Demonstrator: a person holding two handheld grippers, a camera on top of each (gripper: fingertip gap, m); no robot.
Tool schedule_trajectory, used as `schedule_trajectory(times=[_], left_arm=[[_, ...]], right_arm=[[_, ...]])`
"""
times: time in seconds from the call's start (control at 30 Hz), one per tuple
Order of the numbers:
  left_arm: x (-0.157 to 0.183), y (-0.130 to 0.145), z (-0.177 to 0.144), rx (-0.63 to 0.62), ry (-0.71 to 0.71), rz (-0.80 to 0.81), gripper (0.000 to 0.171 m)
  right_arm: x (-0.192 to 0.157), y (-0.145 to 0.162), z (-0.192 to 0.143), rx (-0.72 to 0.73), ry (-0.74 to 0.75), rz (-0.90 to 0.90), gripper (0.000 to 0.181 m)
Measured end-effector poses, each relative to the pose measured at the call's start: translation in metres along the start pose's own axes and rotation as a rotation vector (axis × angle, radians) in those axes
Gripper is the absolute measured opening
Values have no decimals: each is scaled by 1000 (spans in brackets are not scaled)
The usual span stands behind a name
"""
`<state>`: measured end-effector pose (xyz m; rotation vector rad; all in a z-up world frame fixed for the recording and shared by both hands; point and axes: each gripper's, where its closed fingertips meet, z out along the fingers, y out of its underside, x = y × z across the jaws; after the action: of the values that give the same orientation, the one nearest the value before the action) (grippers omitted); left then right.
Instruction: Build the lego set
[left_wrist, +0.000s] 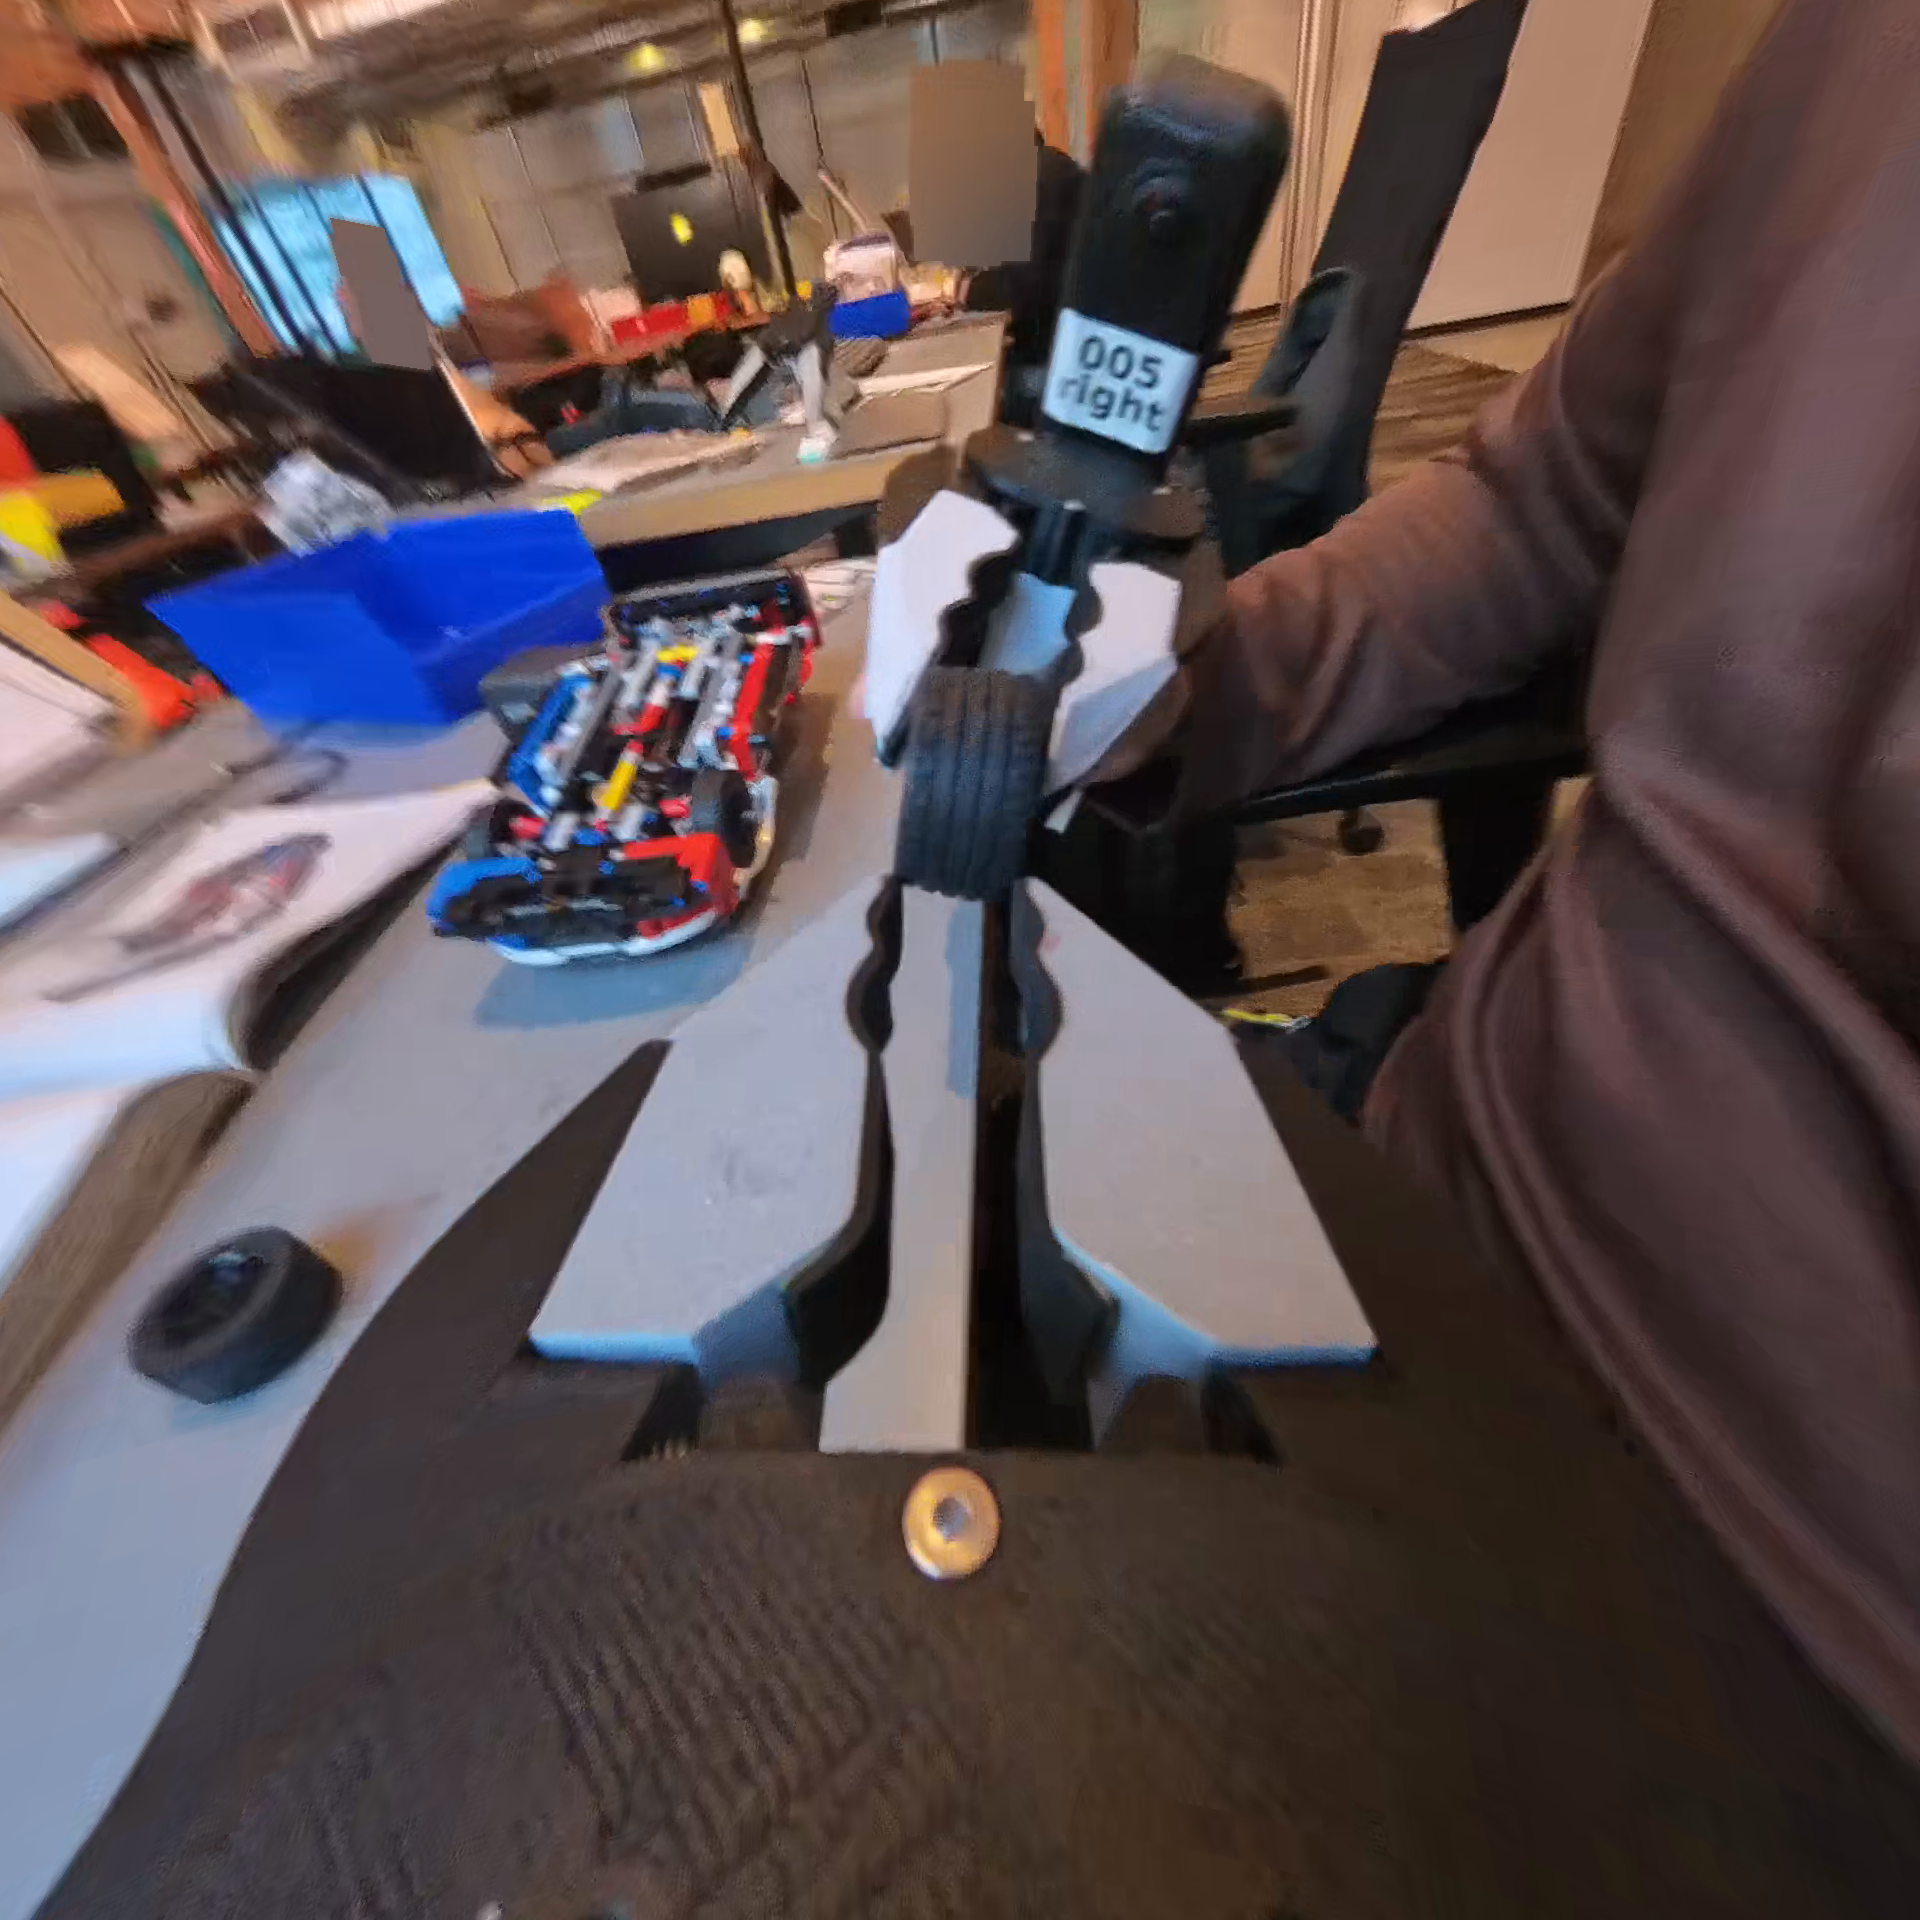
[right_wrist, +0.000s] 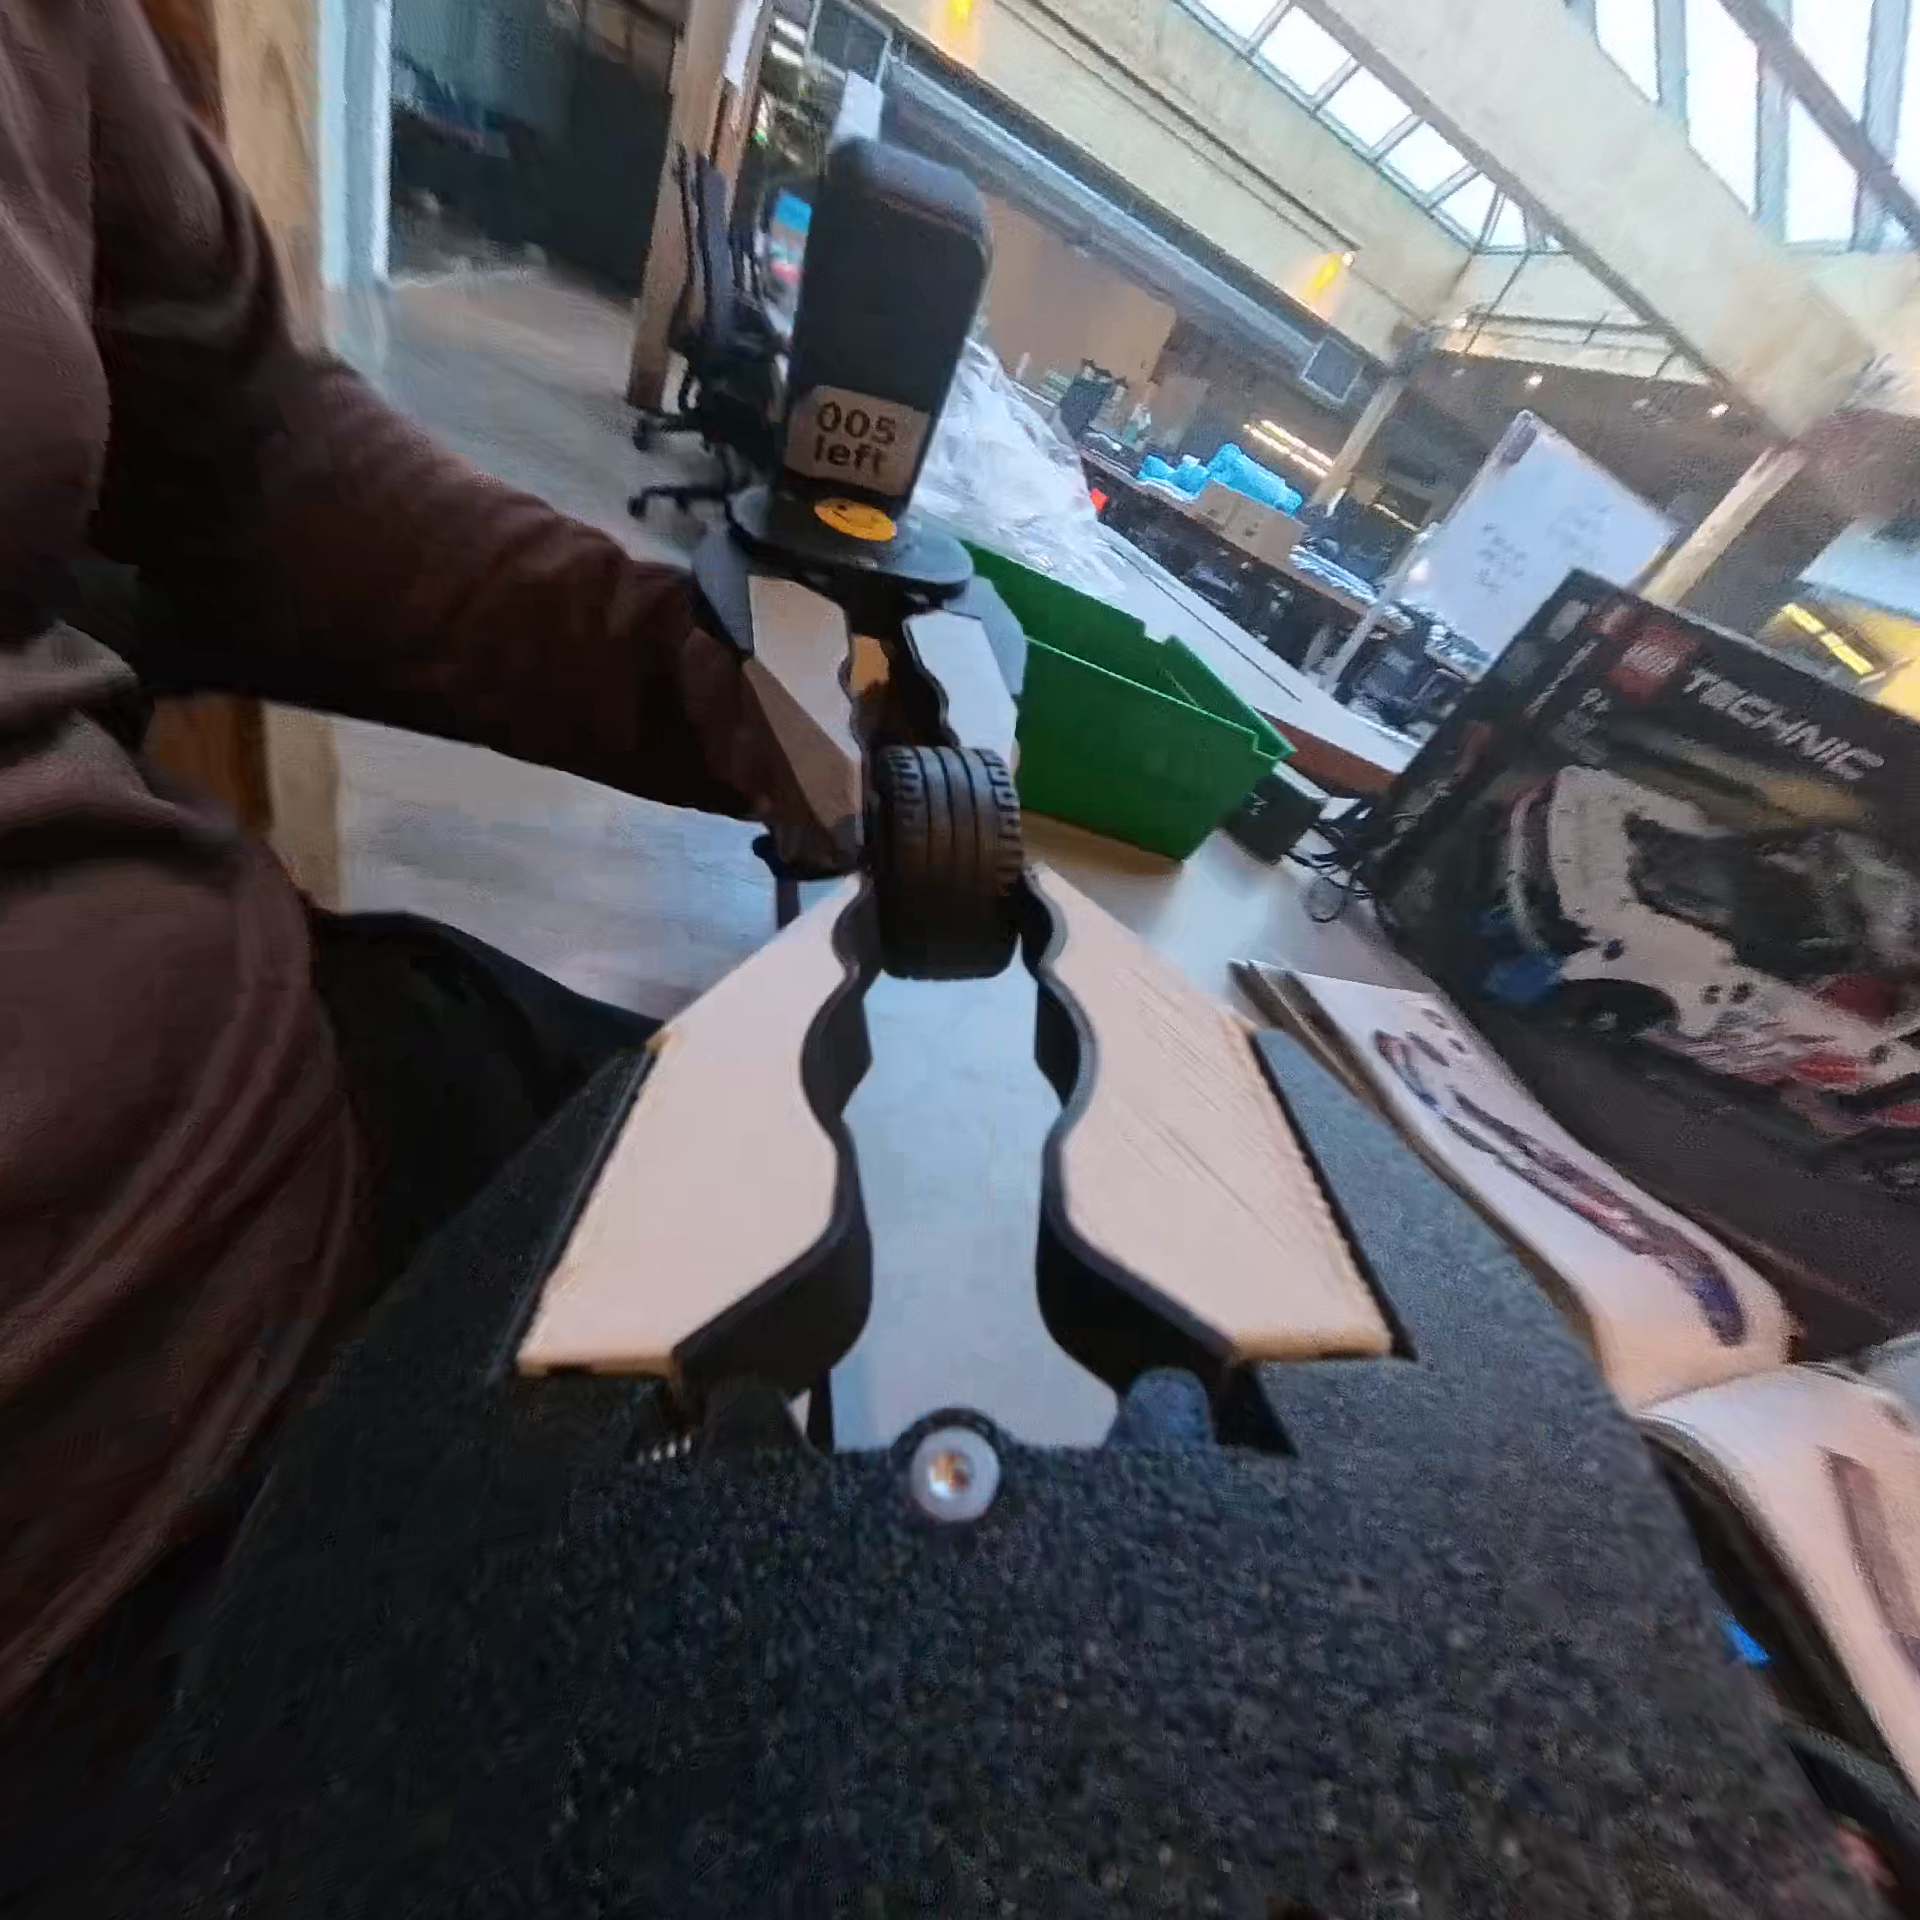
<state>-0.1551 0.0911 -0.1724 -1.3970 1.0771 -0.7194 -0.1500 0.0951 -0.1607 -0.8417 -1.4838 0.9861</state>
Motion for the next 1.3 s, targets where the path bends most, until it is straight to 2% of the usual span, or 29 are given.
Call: schedule_trajectory(times=[0.1,0.17,0.23,0.3,0.37,0.43,0.57,0.63,0.67,0.77,0.8,0.87,0.9,0.97,1.03,1.1,1.2,1.3], left_arm=[[-2,-7,0,31,-32,144,20],[-11,-1,2,-21,-75,181,27],[-27,17,0,-114,-112,71,32],[-23,22,-1,-98,9,-123,56],[-27,16,-1,-30,61,-214,58],[-31,9,3,13,78,-231,60],[-23,17,19,-44,153,-249,57],[-31,26,24,-80,106,-211,44],[-36,34,25,-132,77,-186,43],[-52,64,22,-297,-62,25,43],[-53,77,20,-366,-75,84,43],[-52,104,16,-491,-69,138,43],[-51,112,13,-537,-63,161,43],[-52,118,10,-574,-68,175,44],[-54,120,10,-583,-76,150,44],[-56,120,10,-590,-103,143,44],[-57,119,12,-594,-159,178,43],[-55,118,13,-602,-180,165,43]], right_arm=[[4,0,-3,-78,103,-273,22],[12,2,-2,-156,199,-495,21],[19,5,-1,-242,286,-752,21],[23,11,1,-287,335,-928,21],[23,20,4,-302,316,-955,21],[24,24,6,-314,301,-948,21],[28,31,10,-330,299,-956,21],[21,36,15,-321,261,-958,21],[23,44,17,-356,252,-956,21],[24,74,17,-458,187,-830,21],[22,84,15,-493,148,-744,19],[17,98,11,-536,73,-544,0],[18,99,10,-535,67,-423,0],[16,90,13,-480,41,-167,9],[19,81,19,-442,35,79,10],[19,86,28,-473,9,278,15],[11,96,41,-531,-22,392,12],[3,109,47,-613,-24,328,5]])
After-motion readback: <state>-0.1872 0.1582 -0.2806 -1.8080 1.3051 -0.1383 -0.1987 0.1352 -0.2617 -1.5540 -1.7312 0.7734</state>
